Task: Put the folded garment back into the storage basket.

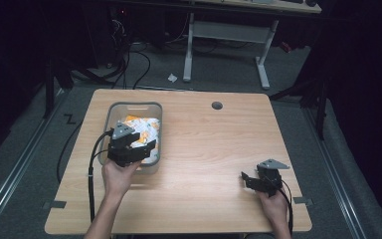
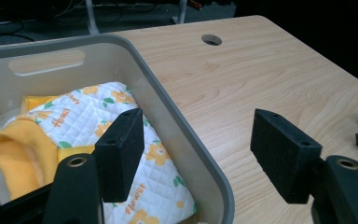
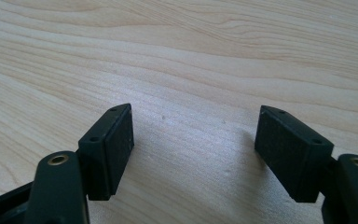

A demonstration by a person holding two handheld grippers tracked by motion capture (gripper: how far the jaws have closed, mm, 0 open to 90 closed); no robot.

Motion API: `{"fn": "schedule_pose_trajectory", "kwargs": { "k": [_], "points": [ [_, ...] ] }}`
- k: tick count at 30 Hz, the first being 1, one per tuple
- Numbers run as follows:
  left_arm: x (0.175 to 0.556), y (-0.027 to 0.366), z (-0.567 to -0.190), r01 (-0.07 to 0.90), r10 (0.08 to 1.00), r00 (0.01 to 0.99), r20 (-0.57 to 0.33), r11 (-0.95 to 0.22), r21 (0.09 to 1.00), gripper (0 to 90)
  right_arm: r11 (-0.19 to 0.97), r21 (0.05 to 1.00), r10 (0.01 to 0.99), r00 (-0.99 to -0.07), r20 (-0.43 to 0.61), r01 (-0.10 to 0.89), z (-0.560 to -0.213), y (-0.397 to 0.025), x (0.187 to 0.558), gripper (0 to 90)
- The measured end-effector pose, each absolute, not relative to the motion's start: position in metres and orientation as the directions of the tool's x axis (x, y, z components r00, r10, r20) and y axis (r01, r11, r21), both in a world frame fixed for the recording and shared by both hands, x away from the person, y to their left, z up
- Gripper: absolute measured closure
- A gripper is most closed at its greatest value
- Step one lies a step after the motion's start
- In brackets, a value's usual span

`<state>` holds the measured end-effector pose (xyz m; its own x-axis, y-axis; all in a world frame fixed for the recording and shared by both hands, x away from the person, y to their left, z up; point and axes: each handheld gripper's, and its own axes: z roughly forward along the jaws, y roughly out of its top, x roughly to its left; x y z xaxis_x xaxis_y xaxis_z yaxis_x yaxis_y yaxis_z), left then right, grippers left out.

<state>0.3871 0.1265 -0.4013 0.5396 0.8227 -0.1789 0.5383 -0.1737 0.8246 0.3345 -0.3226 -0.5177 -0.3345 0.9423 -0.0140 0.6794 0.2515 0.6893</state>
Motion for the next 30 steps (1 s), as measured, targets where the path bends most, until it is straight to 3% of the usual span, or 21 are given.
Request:
{"fn": "schedule_pose_trajectory", "kwargs": {
  "k": [30],
  "points": [
    [0.366,0.103,-0.411,0.537,0.768,0.603,-0.218,-0.188,0.822,35.1,0.251,0.689,0.942,-0.334,-0.013,0.680,-0.518,-0.323,0.334,28.3]
  ]
}}
